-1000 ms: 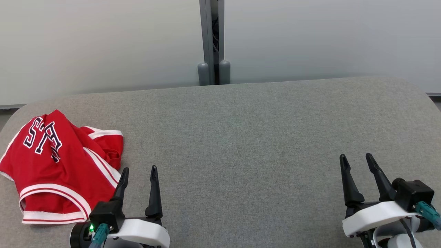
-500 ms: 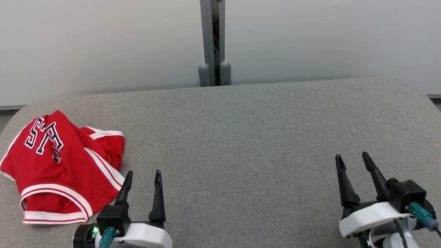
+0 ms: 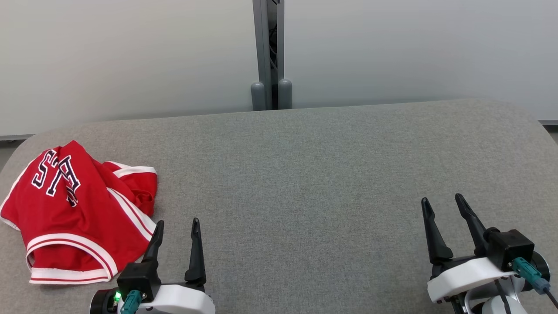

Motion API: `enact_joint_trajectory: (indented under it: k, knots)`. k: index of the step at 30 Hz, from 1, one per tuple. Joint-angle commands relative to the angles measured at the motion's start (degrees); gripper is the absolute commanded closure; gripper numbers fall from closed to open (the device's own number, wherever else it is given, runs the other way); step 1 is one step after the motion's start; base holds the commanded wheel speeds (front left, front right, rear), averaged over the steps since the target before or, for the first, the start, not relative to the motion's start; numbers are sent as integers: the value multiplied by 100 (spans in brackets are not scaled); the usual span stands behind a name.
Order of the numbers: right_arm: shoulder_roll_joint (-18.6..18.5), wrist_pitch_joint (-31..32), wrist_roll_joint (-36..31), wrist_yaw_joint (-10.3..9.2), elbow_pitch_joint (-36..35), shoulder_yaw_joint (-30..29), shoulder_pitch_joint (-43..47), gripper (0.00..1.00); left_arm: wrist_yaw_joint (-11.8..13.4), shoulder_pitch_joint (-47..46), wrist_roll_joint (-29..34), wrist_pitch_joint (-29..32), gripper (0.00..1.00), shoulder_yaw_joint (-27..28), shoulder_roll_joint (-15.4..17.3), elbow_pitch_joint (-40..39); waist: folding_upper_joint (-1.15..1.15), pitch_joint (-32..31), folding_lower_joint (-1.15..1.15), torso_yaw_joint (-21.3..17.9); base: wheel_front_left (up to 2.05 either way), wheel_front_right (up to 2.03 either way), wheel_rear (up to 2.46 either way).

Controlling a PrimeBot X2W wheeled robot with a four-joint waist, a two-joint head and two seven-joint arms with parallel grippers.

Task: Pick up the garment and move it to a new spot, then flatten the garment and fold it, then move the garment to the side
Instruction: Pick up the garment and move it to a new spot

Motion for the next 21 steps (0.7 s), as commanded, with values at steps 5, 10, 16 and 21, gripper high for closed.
enact_joint_trajectory:
  k: [5,10,16,21]
  knots:
    - [-55,-59,116,13,-73,-45,-16,0,12,-41,-125,-23,0,14,26,7,0,38,0,89,0,0,0]
    - [-52,-86,267,13,-154,45,-9,0,-41,-141,-107,-23,0,64,27,44,0,156,0,335,0,0,0]
    - [-54,-82,288,13,-256,163,9,0,-79,-234,-145,-22,0,150,24,79,0,248,0,819,0,0,0]
    - [-55,-74,295,13,-359,208,47,0,-96,-145,-167,-22,0,217,24,92,0,230,0,1268,0,0,0]
